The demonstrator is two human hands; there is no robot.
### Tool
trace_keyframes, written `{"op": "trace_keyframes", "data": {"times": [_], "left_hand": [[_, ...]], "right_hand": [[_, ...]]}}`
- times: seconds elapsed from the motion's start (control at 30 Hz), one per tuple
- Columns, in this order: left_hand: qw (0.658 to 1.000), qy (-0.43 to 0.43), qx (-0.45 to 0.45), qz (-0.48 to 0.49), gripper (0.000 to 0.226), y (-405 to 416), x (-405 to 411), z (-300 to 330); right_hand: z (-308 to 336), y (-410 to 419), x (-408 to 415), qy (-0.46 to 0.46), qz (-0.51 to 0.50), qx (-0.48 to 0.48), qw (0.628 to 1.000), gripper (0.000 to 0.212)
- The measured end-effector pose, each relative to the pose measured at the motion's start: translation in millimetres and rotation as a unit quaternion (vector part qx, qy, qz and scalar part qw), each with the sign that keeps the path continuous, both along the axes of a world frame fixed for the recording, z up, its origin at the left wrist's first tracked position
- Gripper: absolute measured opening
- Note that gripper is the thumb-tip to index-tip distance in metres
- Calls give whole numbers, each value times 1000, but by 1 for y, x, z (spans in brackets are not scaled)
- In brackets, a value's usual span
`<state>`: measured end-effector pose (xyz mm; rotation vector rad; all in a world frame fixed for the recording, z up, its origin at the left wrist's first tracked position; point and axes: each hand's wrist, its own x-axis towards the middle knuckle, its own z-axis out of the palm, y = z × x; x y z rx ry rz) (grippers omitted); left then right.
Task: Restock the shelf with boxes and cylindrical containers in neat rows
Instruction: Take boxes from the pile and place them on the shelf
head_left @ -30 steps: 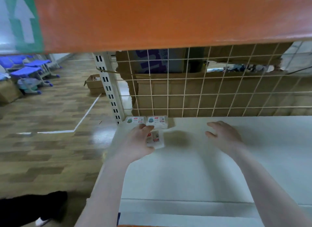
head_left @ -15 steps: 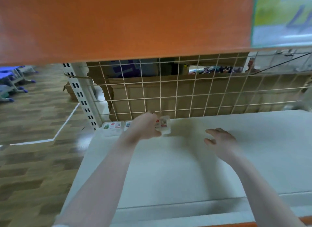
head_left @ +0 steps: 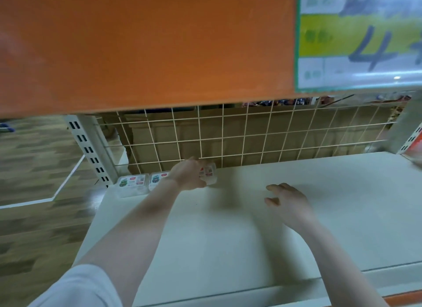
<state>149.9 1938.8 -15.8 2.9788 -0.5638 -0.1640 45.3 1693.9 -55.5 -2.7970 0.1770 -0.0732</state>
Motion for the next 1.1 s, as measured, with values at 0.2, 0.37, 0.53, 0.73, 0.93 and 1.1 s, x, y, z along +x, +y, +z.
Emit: {"op": "trace_keyframes", "data": {"times": [0.2, 0.37, 0.53, 0.73, 0.93, 1.1], "left_hand": [[1000, 9, -12, 5, 58, 4, 8, -12], [1000, -17, -20, -8, 57, 10, 5, -16], [992, -118, -31, -22, 53, 14, -25, -26], [990, -132, -40, 7, 55, 7, -54, -46], [993, -116, -19, 18, 59, 7, -58, -49], [993, -116, 0, 34, 61, 6, -62, -49]], "right_hand": [[0, 0, 3, -1, 0, -3, 1000, 39], [0, -2, 6, -2, -2, -6, 1000, 40], [-4, -4, 8, 0, -13, 12, 1000, 40], [-7, -1, 11, -5, -27, 19, 999, 40], [-8, 0, 12, -9, -30, 29, 999, 40], [-9, 1, 9, -16, -30, 27, 999, 39]]}}
